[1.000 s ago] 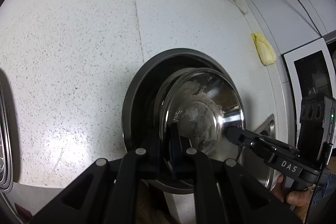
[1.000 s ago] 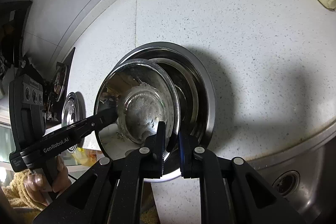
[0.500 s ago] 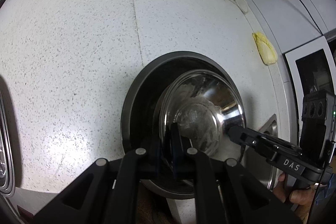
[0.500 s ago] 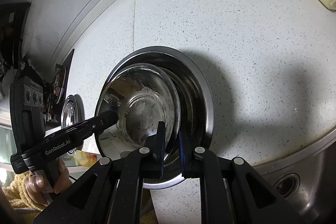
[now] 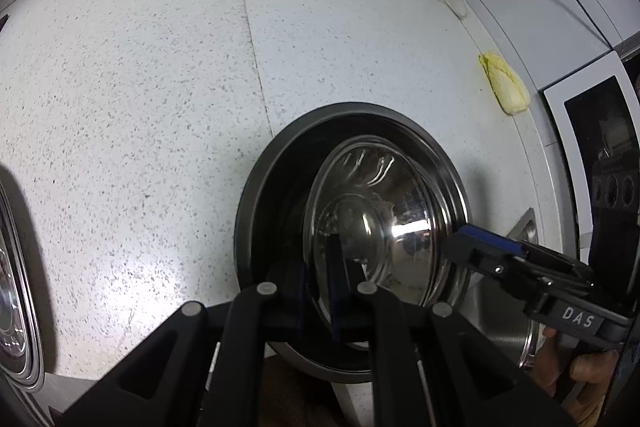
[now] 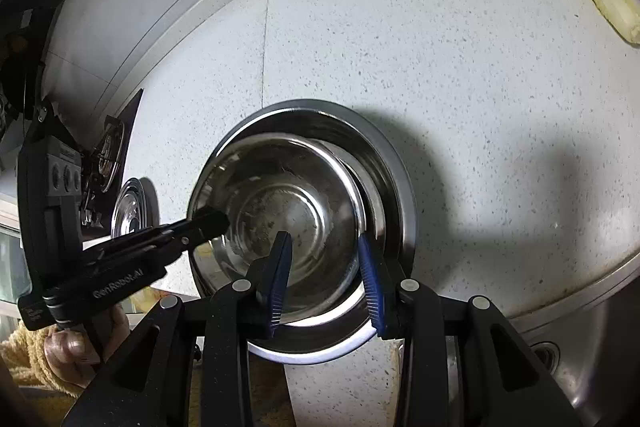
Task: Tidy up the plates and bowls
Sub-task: 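Open the right tool while the left tool opens, releasing the bowl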
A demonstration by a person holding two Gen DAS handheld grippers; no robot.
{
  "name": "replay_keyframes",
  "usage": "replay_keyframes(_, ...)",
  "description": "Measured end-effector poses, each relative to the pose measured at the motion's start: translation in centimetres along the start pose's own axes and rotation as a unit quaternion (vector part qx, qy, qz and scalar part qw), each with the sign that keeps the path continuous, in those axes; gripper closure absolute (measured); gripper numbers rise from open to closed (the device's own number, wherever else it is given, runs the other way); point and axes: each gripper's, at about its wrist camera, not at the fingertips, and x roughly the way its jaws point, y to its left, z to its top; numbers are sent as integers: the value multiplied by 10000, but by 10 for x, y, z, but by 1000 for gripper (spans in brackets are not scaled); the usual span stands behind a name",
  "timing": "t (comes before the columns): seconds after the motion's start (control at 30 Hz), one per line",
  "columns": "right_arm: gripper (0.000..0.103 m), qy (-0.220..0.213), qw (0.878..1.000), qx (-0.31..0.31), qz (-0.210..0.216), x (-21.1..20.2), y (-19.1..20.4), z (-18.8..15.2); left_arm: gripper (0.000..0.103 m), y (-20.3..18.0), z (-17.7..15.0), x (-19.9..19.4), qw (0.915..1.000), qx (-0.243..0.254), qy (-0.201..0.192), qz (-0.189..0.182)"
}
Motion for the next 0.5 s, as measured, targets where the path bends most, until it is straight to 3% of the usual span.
replay_keyframes(0.1, 72, -7, 10000, -38, -29, -2, 1, 0, 93, -3, -1, 0, 9999, 110, -24, 45)
replay_keyframes(0.23, 72, -64, 10000, -36, -15, -6, 2, -1, 82, -9, -4, 0, 9996, 264, -37, 25)
replay_keyframes(0.5, 72, -285, 9996, -83, -1, -21, 5, -3, 73, -17, -8, -9, 9982, 526, -213, 170)
